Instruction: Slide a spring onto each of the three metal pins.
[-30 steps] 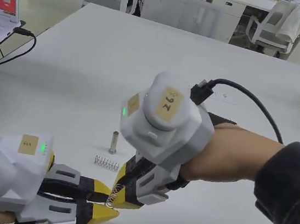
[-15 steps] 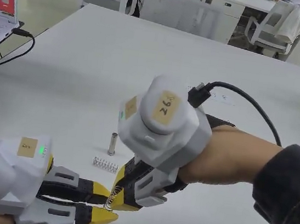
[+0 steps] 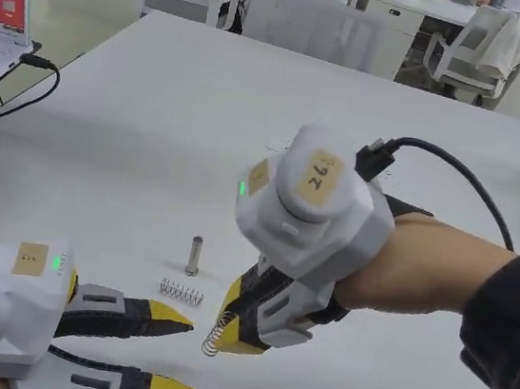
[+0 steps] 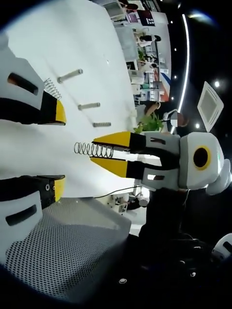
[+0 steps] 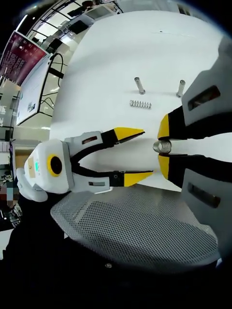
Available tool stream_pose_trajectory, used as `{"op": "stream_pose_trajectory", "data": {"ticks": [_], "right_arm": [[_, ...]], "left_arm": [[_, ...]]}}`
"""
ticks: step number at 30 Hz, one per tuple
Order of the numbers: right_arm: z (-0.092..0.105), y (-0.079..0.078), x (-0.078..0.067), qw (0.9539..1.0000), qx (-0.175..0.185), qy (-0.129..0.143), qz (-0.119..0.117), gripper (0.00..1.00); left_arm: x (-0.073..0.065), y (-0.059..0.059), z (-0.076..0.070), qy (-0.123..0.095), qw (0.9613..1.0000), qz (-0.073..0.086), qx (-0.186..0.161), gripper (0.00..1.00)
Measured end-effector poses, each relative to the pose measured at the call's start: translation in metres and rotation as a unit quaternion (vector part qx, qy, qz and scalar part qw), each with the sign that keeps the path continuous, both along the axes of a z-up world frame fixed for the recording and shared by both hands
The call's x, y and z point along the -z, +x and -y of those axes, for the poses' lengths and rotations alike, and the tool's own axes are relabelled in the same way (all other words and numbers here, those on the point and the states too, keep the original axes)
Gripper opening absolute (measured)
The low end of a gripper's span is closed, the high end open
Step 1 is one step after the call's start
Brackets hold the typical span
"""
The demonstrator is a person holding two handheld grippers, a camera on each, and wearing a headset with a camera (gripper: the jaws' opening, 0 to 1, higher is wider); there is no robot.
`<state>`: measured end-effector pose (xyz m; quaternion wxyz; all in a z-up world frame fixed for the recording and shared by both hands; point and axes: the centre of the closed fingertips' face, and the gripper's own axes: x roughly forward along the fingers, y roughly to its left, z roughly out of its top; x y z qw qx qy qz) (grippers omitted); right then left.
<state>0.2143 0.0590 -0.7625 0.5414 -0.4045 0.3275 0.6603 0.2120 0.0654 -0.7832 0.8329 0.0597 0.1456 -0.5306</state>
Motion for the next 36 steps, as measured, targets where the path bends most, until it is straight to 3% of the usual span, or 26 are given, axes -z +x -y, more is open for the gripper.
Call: {"op": "stream_pose_trajectory", "data": {"ticks": [13, 36], "right_arm": [[0.009, 0.011, -0.006, 0.9998, 0.017, 0.000, 0.009, 0.08], [0.029, 0.037, -0.021, 0.9984, 0.048, -0.003, 0.029, 0.08]], "left_arm": [[-0.002, 0.011, -0.016, -0.003, 0.9986, 0.014, -0.050, 0.67], [-0.002, 0.024, -0.039, -0.007, 0.9938, 0.027, -0.108, 0.97]]}}
